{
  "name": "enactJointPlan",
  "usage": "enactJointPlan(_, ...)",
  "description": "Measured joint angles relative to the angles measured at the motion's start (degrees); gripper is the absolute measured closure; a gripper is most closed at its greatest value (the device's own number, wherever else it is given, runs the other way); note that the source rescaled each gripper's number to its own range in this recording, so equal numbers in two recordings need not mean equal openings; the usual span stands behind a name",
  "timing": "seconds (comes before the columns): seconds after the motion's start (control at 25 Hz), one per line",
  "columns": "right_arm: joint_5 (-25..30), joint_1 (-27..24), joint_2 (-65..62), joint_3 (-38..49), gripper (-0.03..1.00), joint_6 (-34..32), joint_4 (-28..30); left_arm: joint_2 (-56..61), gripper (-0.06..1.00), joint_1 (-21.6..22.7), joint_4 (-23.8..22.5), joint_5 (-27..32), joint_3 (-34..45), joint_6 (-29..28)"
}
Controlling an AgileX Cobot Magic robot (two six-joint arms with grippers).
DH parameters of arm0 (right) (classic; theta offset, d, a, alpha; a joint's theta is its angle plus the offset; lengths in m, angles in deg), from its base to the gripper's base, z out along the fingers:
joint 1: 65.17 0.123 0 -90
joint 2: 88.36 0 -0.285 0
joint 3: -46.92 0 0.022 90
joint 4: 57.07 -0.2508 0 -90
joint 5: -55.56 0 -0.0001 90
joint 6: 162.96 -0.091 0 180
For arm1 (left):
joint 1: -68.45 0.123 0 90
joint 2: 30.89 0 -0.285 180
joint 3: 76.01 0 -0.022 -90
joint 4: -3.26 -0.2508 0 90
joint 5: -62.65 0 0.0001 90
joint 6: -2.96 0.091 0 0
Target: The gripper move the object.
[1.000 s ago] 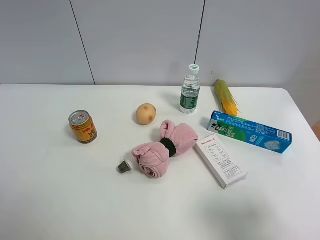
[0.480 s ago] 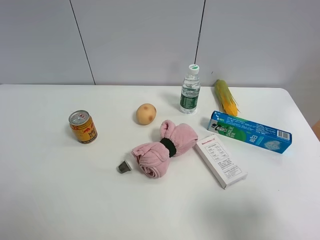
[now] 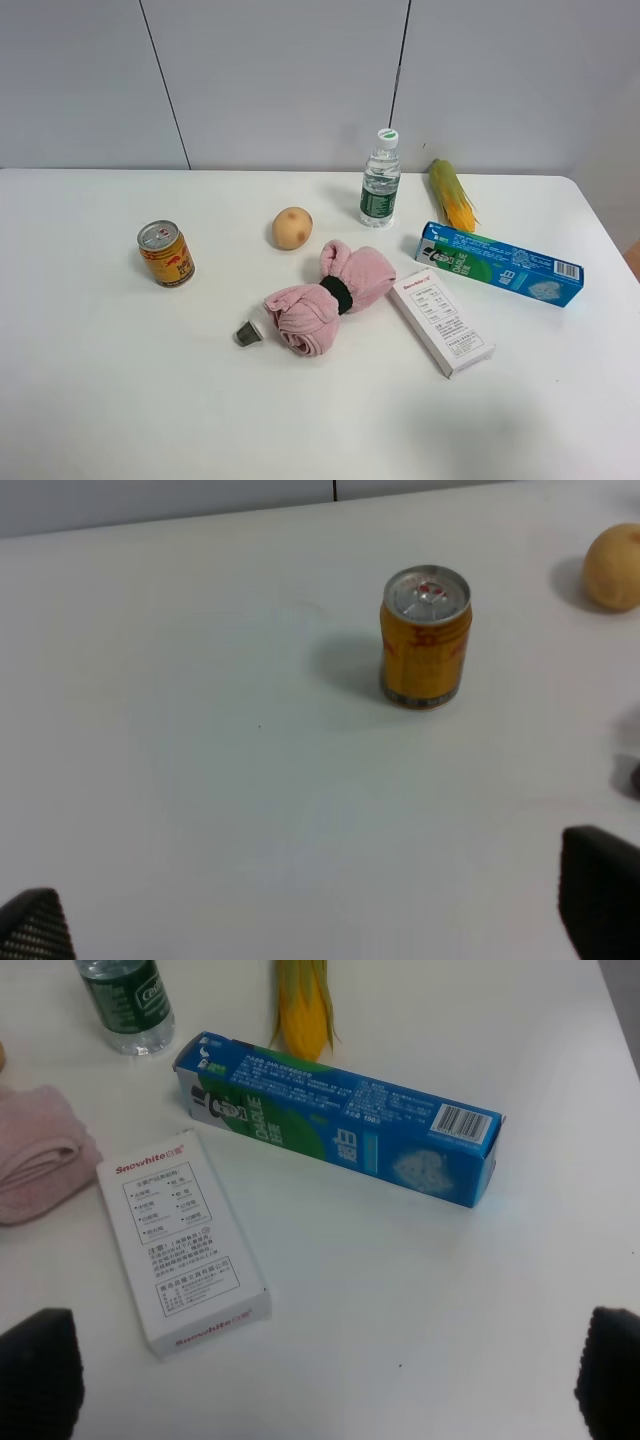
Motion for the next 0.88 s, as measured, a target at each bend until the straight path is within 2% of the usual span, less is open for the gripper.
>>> enactJointPlan(0.88,0.0,0.0,0.0,0.0,-0.03,0.0,0.0,0.0,-0.02,0.0,0.0,0.0,0.0,-0.1)
